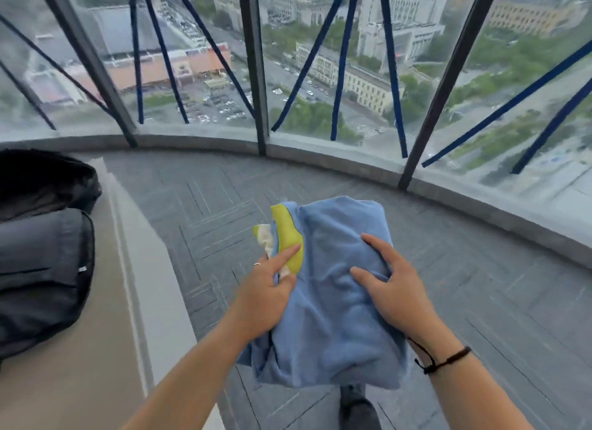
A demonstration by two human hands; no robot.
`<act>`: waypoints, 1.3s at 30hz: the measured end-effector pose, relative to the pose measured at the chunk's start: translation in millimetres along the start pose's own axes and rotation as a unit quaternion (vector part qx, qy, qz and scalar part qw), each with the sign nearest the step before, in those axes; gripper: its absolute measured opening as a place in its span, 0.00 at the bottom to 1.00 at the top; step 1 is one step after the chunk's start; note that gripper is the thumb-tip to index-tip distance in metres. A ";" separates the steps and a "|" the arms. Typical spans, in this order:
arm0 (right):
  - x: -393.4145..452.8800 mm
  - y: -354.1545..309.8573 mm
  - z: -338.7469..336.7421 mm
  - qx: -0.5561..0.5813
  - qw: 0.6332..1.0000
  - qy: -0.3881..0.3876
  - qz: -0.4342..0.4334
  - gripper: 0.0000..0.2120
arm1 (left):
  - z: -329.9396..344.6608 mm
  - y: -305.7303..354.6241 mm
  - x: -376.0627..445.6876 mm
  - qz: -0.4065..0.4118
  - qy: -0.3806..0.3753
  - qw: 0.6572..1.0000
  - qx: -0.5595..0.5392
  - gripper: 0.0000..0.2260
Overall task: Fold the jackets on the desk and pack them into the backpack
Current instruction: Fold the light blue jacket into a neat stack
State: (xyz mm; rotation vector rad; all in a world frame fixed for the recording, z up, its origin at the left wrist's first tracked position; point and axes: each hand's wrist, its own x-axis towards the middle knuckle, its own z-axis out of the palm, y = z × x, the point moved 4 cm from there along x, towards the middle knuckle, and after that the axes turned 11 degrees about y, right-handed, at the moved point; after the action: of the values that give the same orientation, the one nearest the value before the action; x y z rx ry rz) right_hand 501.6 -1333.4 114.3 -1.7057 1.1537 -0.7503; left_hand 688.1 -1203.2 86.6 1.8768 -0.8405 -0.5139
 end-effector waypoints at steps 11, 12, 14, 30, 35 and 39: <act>233.4 -88.3 190.6 0.012 0.964 -0.235 -0.120 0.26 | -98.2 -20.0 162.2 -0.116 0.240 0.962 0.068 0.23; 243.3 -99.0 212.7 0.014 0.956 -0.260 -0.132 0.26 | -112.0 -25.6 168.6 -0.125 0.263 0.954 0.068 0.24; 253.0 -120.8 256.8 0.015 0.938 -0.310 -0.152 0.26 | -139.6 -37.9 175.8 -0.147 0.306 0.938 0.069 0.24; 278.3 -275.0 662.4 -0.069 0.829 -0.488 -0.267 0.26 | -404.4 -226.2 285.8 -0.260 0.471 0.843 0.011 0.23; 279.1 -327.8 764.7 -0.088 0.785 -0.529 -0.311 0.26 | -476.0 -262.0 314.4 -0.288 0.494 0.820 0.010 0.23; 281.0 -348.0 854.2 -0.111 0.734 -0.567 -0.356 0.26 | -513.8 -299.6 334.7 -0.321 0.532 0.783 0.010 0.23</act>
State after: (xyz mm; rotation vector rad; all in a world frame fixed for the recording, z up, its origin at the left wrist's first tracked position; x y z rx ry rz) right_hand 1461.6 -1246.6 93.3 -2.2548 -0.3220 0.1460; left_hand 1352.6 -1053.7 42.4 2.0222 0.5720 0.2227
